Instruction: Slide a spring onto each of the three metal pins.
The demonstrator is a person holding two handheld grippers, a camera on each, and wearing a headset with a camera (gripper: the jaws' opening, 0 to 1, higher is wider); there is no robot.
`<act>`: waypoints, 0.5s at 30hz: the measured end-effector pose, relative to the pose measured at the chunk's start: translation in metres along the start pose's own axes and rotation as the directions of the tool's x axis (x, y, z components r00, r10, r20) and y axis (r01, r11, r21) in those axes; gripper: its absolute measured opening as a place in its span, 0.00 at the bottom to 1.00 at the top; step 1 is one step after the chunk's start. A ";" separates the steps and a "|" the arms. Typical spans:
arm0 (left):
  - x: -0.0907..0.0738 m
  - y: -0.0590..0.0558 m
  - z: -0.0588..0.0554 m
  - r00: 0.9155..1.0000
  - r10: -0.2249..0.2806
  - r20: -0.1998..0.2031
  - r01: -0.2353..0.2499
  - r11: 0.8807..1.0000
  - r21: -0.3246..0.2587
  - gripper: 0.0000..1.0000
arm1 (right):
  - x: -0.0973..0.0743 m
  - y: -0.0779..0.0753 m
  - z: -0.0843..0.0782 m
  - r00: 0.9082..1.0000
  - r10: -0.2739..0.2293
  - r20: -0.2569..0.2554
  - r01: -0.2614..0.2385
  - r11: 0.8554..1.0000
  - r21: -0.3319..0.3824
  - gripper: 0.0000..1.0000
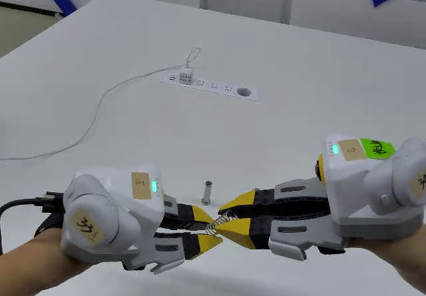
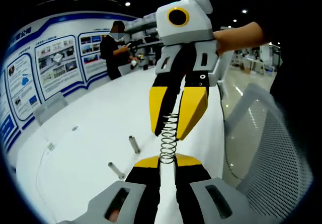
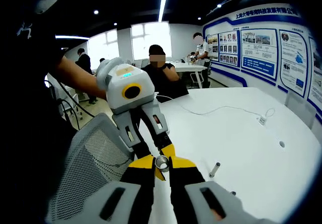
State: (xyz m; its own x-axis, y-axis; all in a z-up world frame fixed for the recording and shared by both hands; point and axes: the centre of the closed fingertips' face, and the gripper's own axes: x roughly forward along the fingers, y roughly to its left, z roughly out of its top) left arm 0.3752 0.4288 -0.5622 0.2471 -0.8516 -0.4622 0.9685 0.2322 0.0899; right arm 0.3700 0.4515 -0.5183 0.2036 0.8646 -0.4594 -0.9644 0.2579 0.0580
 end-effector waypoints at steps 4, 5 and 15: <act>0.000 0.000 0.002 1.000 0.001 0.011 -0.001 1.000 -0.007 0.09 | 0.001 -0.002 0.004 1.000 -0.011 0.020 0.010 1.000 0.020 0.11; 0.000 -0.002 0.003 1.000 -0.008 0.017 0.008 1.000 -0.001 0.09 | 0.001 -0.002 0.006 1.000 -0.013 0.029 0.012 1.000 0.025 0.11; -0.004 0.006 0.000 0.998 0.040 0.047 -0.041 0.999 0.034 0.05 | 0.002 -0.012 0.011 0.999 -0.038 0.011 0.037 0.999 0.034 0.11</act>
State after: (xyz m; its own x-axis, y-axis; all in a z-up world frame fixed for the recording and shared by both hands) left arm 0.3804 0.4336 -0.5595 0.2864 -0.8629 -0.4164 0.9580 0.2511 0.1387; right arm 0.3833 0.4545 -0.5102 0.2416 0.8588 -0.4518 -0.9499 0.3044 0.0707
